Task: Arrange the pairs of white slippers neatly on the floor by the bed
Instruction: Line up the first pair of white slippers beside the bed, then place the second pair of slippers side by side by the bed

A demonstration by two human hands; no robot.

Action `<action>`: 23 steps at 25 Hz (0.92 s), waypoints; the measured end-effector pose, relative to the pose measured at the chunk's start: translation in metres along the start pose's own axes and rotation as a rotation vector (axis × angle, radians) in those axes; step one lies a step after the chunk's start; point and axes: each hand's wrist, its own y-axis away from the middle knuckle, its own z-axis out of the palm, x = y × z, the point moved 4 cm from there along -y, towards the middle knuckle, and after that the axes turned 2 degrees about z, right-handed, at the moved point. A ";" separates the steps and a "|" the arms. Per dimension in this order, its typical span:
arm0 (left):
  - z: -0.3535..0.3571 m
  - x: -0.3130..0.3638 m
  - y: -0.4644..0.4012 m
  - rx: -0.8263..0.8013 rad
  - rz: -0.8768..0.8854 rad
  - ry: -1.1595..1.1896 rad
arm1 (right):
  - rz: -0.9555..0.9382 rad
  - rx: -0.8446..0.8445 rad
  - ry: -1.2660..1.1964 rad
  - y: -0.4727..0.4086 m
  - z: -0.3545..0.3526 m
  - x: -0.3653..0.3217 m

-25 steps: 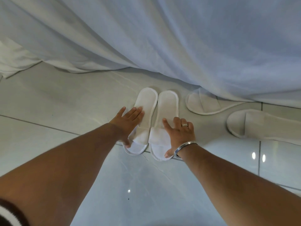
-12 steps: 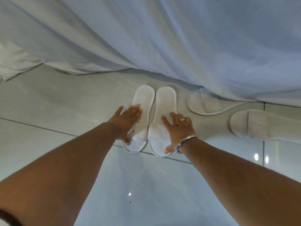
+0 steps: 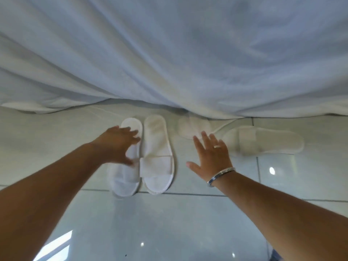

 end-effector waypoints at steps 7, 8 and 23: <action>-0.079 0.148 -0.140 0.306 0.111 0.398 | 0.580 -0.235 -0.156 0.036 0.021 0.183; -0.073 0.152 -0.152 0.297 0.044 0.423 | 0.583 -0.244 -0.186 0.038 0.024 0.194; -0.108 0.429 -0.175 0.367 0.260 -0.034 | 0.393 -0.392 0.151 0.138 0.003 0.415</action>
